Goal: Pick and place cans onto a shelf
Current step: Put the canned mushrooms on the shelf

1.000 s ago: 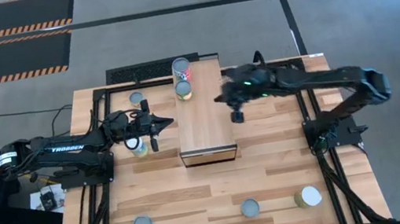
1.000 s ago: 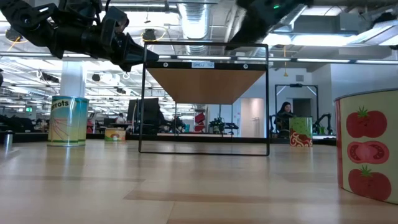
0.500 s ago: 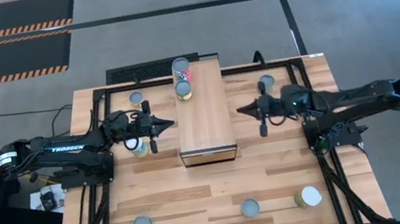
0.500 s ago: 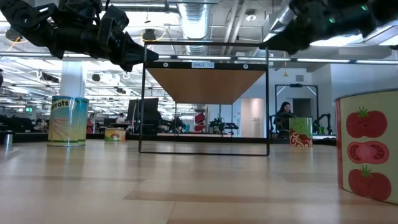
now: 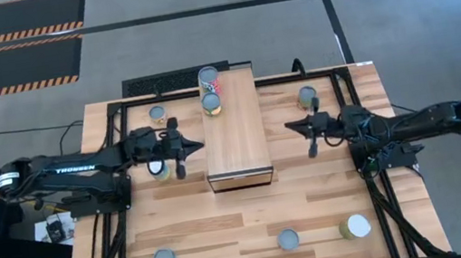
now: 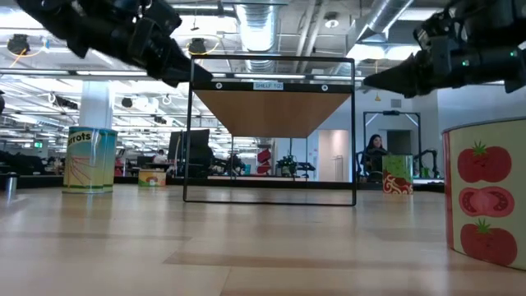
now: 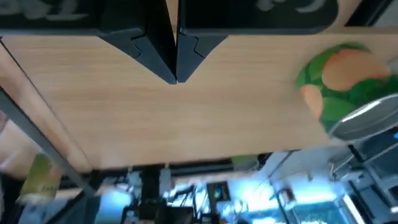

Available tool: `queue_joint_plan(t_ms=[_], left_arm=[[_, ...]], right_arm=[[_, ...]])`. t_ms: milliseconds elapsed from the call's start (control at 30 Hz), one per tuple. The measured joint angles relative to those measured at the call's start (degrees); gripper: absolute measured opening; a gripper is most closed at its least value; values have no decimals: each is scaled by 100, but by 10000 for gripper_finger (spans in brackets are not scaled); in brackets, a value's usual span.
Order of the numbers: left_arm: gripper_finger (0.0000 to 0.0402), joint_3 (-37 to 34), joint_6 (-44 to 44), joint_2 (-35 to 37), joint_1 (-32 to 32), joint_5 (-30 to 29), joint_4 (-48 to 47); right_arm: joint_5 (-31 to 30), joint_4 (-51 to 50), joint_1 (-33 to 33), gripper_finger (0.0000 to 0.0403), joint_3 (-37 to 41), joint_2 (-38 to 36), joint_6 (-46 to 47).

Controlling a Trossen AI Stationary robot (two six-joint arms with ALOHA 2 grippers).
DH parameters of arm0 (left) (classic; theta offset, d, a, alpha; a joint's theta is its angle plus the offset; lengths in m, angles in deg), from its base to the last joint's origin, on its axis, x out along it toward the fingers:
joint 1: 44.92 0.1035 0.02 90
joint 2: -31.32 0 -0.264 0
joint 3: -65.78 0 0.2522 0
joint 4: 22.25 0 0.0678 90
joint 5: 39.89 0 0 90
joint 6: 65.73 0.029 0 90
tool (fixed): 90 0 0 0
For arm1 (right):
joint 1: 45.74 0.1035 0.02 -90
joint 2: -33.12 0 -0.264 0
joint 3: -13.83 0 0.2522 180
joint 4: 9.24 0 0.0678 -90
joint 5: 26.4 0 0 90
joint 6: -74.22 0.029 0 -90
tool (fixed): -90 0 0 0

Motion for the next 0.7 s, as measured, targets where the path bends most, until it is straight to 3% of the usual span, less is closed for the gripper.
queue_joint_plan(t_ms=[233, 333, 600, 700], left_arm=[[0, 1074, -490, 272, 30, -2335, -3249], [0, 1295, -623, 273, 520, -2695, -4073], [0, 1344, 135, -504, 2759, -590, -4198], [1, 1548, 484, -951, 3415, -219, -4244]], right_arm=[[27, -1, -24, 7, 117, -25, -48], [27, 0, -24, 4, 201, -25, -50], [35, 42, -18, 4, 269, -13, -171], [41, 100, -18, 3, 269, -13, -281]])
